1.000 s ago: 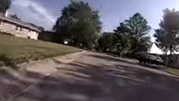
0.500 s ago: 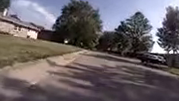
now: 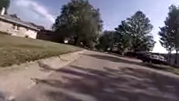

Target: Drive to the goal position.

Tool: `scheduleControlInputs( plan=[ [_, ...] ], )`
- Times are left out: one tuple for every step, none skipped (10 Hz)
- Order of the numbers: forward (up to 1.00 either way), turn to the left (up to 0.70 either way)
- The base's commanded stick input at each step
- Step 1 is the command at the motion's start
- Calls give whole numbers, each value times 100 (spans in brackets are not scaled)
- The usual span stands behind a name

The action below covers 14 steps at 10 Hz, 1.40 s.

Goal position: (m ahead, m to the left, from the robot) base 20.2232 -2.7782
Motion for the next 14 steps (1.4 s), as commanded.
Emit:
scheduleControlInputs(
  plan=[
    [100, 0],
    [100, 0],
    [100, 0],
    [100, 0],
    [100, 0],
    [100, 0],
    [100, 0],
    [100, 0],
    [100, 0],
    [100, -12],
    [100, -27],
    [100, -39],
    [100, -15],
    [100, -2]
  ],
)
